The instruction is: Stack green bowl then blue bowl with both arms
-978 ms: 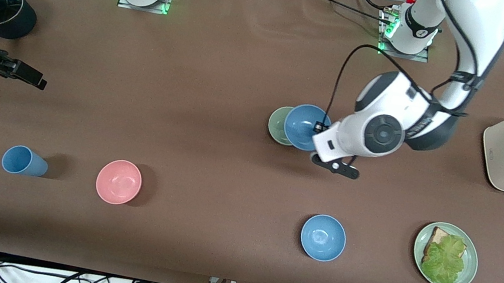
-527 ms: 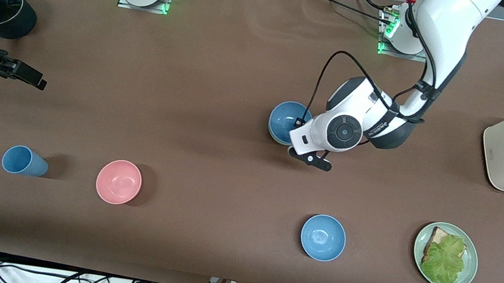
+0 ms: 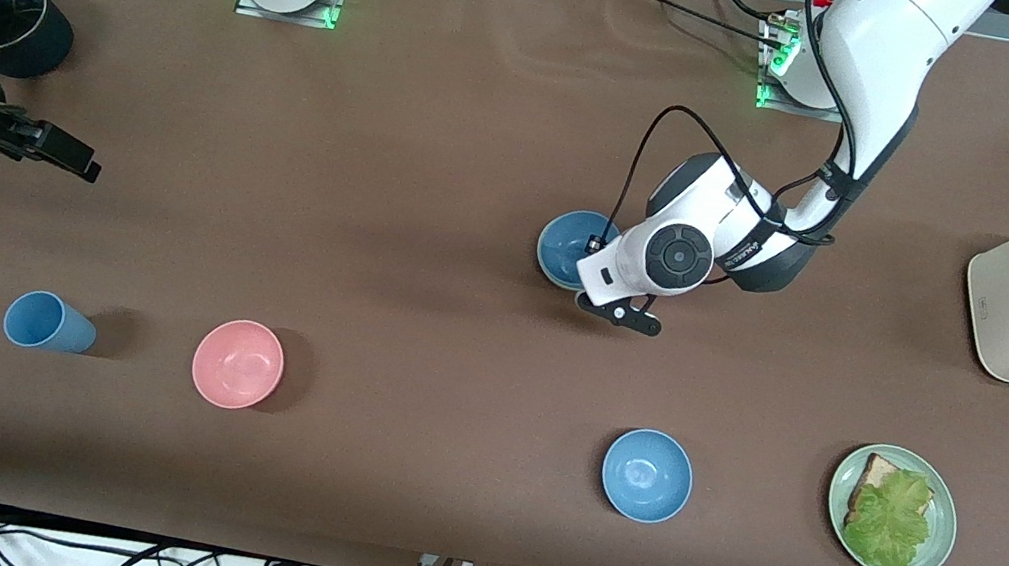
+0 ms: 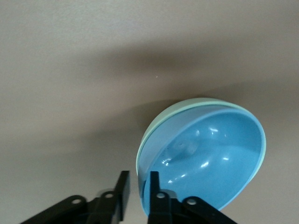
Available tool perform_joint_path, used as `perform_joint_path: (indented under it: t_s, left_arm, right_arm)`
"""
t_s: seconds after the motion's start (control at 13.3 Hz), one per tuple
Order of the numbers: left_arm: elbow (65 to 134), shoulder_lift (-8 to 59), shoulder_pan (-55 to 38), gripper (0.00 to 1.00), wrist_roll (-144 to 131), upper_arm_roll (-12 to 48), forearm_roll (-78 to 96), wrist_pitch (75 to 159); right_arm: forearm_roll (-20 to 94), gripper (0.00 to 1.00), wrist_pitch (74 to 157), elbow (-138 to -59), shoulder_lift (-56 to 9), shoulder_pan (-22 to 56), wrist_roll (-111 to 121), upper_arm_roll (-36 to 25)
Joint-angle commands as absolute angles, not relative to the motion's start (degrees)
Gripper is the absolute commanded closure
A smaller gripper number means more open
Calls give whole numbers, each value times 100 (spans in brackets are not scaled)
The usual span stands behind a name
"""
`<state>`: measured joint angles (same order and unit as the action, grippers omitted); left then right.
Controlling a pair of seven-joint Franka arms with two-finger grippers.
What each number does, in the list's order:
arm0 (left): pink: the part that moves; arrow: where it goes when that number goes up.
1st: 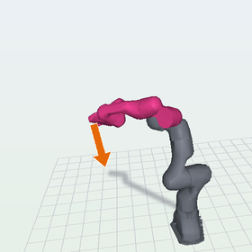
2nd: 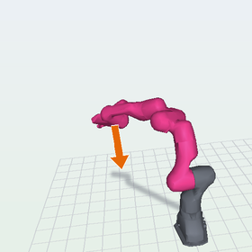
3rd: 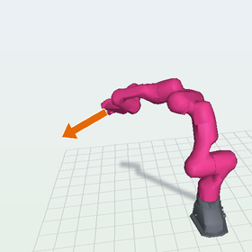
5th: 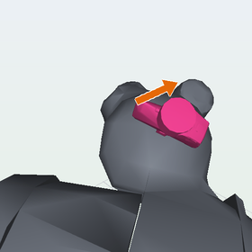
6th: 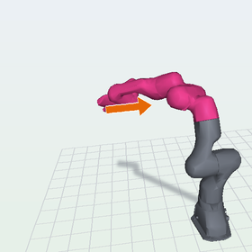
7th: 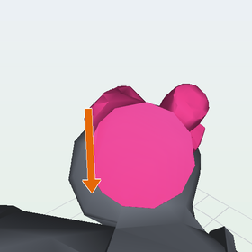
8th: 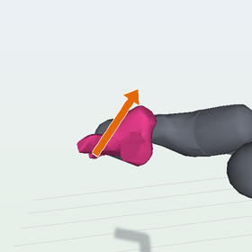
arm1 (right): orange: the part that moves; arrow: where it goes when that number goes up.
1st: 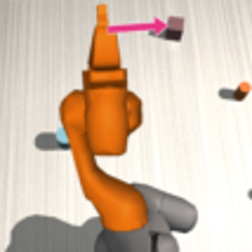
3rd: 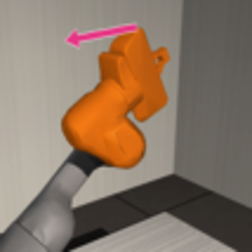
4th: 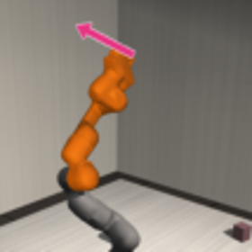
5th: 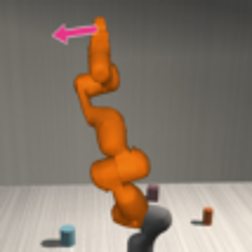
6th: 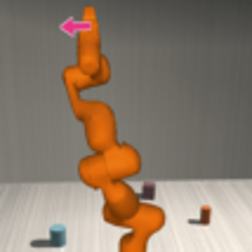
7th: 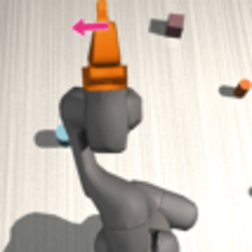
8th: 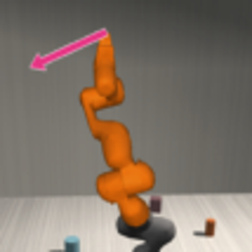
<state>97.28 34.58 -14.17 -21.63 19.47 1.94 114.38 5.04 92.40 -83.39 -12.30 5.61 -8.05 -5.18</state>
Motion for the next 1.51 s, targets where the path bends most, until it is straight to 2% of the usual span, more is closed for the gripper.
perform_joint_path:
  t_s: [0.0, 0.15, 0.53, 0.68, 0.98, 1.13, 1.2, 1.35, 1.43]
  left_arm:
    - [9651, 3402, -1520, 0, -2461, 1925, 53, 11426]
    - [9502, 3105, -1442, 0, -2426, 1907, 44, 11234]
    - [8246, 2559, -679, 0, -2382, 1872, 26, 9495]
    - [7921, 2365, -310, 0, -2390, 1872, 44, 9290]
    - [7182, 2154, 420, 0, -1797, 1898, 35, 8211]
    - [7215, 2023, 728, 0, -840, 1802, 35, 8191]
    - [7338, 1839, 729, 0, -478, 1558, 18, 8235]
    - [8152, 1199, -22, 0, -343, 516, 9, 8663]
    - [8713, 830, -218, 0, -343, 257, 17, 9136]
  right_arm:
    - [361, 0, 9343, -8499, -1116, 615, -756, -492]
    - [273, 0, 9360, -8490, -1116, 624, -730, -483]
    - [299, 0, 9360, -8490, -1125, 615, -712, -492]
    - [281, 0, 9360, -8481, -1116, 624, -703, -475]
    - [299, 0, 9378, -8481, -1116, 624, -703, -483]
    - [299, 0, 9387, -8490, -1134, 615, -703, -492]
    - [308, 0, 9387, -8490, -1134, 607, -703, -501]
    - [325, 0, 9378, -8490, -1134, 606, -694, -501]
    - [316, 0, 9378, -8490, -1134, 606, -694, -501]
